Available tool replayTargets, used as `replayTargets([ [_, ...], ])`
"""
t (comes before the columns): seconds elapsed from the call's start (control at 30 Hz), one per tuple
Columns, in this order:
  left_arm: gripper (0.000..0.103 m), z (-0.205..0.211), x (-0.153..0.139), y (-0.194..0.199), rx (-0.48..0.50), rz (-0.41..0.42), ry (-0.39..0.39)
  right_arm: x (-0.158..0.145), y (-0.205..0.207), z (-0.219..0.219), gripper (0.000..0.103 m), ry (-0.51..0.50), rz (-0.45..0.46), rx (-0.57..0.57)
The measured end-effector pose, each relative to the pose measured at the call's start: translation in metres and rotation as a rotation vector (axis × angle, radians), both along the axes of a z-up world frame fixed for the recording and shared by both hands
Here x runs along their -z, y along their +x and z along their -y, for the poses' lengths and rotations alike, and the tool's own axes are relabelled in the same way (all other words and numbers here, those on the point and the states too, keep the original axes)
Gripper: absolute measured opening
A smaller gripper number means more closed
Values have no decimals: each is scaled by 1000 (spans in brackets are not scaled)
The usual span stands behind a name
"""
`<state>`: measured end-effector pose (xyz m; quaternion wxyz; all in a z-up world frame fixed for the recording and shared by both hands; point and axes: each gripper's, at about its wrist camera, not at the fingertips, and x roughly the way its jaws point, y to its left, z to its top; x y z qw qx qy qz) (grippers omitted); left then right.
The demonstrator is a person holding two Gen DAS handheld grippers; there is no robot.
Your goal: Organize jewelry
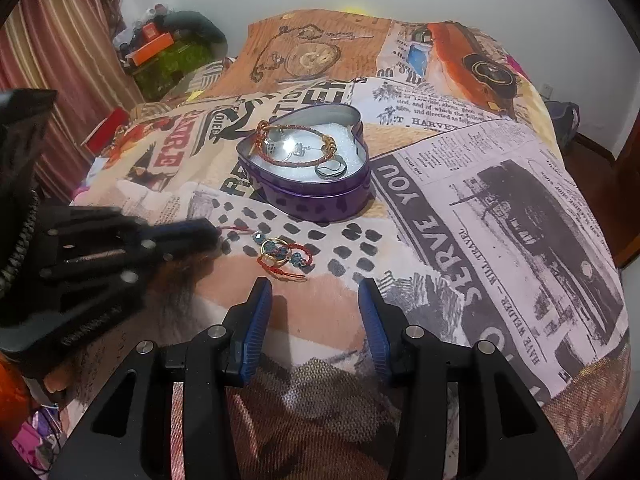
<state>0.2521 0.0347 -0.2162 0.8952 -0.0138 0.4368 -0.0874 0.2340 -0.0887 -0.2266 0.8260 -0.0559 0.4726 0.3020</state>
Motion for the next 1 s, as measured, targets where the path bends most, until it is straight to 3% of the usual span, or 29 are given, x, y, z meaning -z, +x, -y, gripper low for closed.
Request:
replayTargets([
  [0.3, 0, -9, -66, -25, -11, 145, -21, -15, -8, 6, 41, 19, 20, 13],
  [0.43, 0, -13, -77, -34, -17, 171, -19, -20, -12, 1, 41, 23, 29, 1],
  [0.53, 0, -19, -67, -35, -28, 147, -18, -21, -14, -6, 41, 29, 30, -15],
  [0.73, 0, -41, -18, -36, -83, 25, -7, -18, -17, -24, 41, 32, 26, -54],
  [1.0, 0, -77, 5, -40, -185, 7, 14, -16, -9, -57, 41, 13, 45, -113],
])
